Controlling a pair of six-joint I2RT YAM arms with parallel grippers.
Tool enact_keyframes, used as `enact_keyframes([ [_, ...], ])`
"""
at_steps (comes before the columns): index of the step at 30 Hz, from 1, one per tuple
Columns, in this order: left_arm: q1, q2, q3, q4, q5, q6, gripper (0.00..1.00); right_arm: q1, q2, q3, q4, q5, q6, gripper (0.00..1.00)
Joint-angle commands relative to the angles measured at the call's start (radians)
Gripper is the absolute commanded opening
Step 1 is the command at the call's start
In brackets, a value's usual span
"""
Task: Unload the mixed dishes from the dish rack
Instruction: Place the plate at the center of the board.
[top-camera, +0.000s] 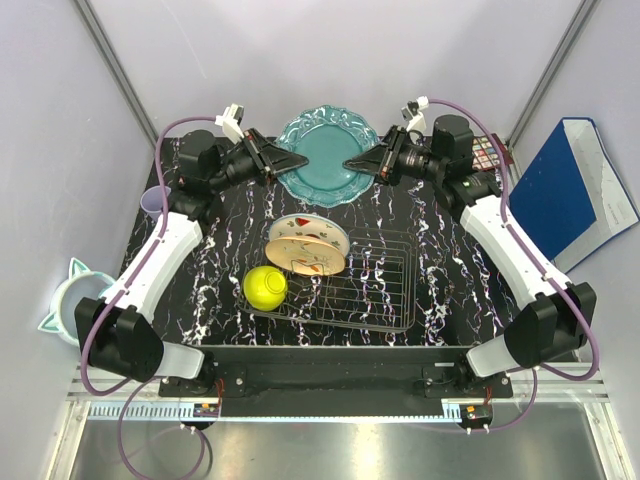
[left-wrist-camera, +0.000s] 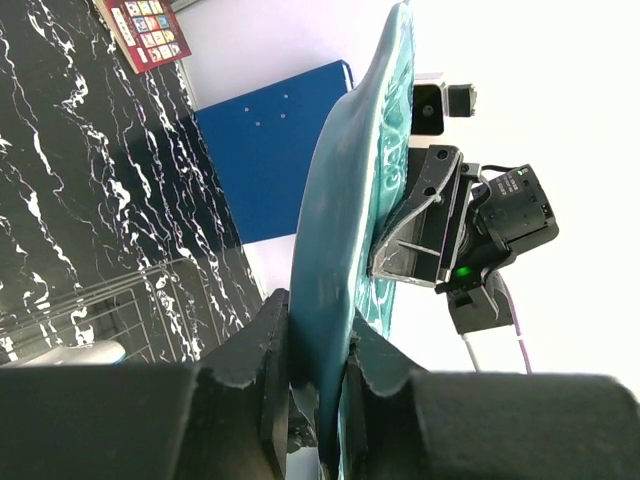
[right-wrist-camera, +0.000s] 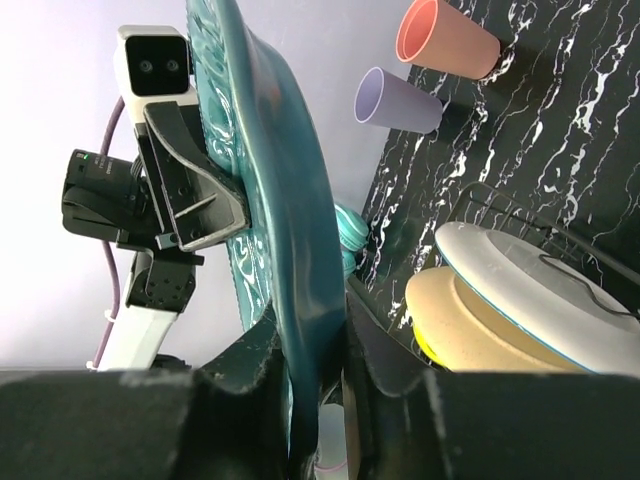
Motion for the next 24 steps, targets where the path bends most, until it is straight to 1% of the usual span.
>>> enact_keyframes([
  [1,-0.027,-0.009,0.06,0.109,0.065,-0.011,0.0,0.031,-0.034,-0.009,0.117,-0.007,-0.019,0.0],
  [2,-0.025,-0.003,0.061,0.091,0.065,-0.005,0.06,0.03,-0.04,-0.011,0.114,0.005,-0.025,0.0],
  [3,-0.022,-0.003,0.061,0.084,0.065,0.0,0.49,0.03,-0.052,-0.009,0.11,0.01,-0.03,0.0],
  [4,-0.013,-0.004,0.061,0.078,0.065,0.001,0.64,0.03,-0.06,-0.006,0.103,0.037,-0.043,0.0],
  [7,0.007,-0.014,0.063,0.02,0.041,0.029,0.97,0.024,-0.086,0.012,0.074,0.073,-0.07,0.0],
  [8,0.014,-0.017,0.067,-0.008,0.03,0.034,0.99,0.02,-0.091,0.027,0.062,0.077,-0.074,0.0],
  [9,0.022,-0.017,0.069,0.004,0.041,0.032,0.99,0.014,-0.094,0.034,0.054,0.074,-0.074,0.0],
  [12,0.066,-0.018,0.043,0.096,0.078,-0.041,0.99,-0.015,-0.107,0.048,0.044,0.08,-0.062,0.0],
  [14,0.112,-0.029,0.017,0.148,0.081,-0.089,0.99,-0.064,-0.117,0.058,0.042,0.093,-0.045,0.0],
  [16,0.161,-0.055,-0.023,0.152,0.07,-0.109,0.99,-0.128,-0.118,0.071,0.045,0.096,0.007,0.0],
  [17,0.175,-0.061,-0.038,0.146,0.059,-0.114,0.99,-0.198,-0.115,0.086,0.05,0.097,0.028,0.0],
  [19,0.198,-0.072,-0.101,0.164,0.056,-0.138,0.99,-0.246,-0.072,0.113,0.06,0.103,0.065,0.0],
  [20,0.2,-0.07,-0.129,0.22,0.059,-0.153,0.99,-0.289,-0.049,0.138,0.063,0.106,0.082,0.0],
  [21,0.202,-0.07,-0.202,0.266,0.062,-0.214,0.99,-0.312,0.001,0.143,0.083,0.108,0.11,0.0],
  [22,0.202,-0.073,-0.242,0.321,0.064,-0.253,0.99,-0.341,0.032,0.144,0.108,0.099,0.183,0.0],
  [23,0.202,-0.077,-0.28,0.424,0.064,-0.287,0.99,-0.402,0.09,0.143,0.135,0.094,0.211,0.0],
  [24,0.202,-0.081,-0.334,0.451,0.062,-0.317,0.99,-0.433,0.118,0.149,0.184,0.1,0.228,0.0],
])
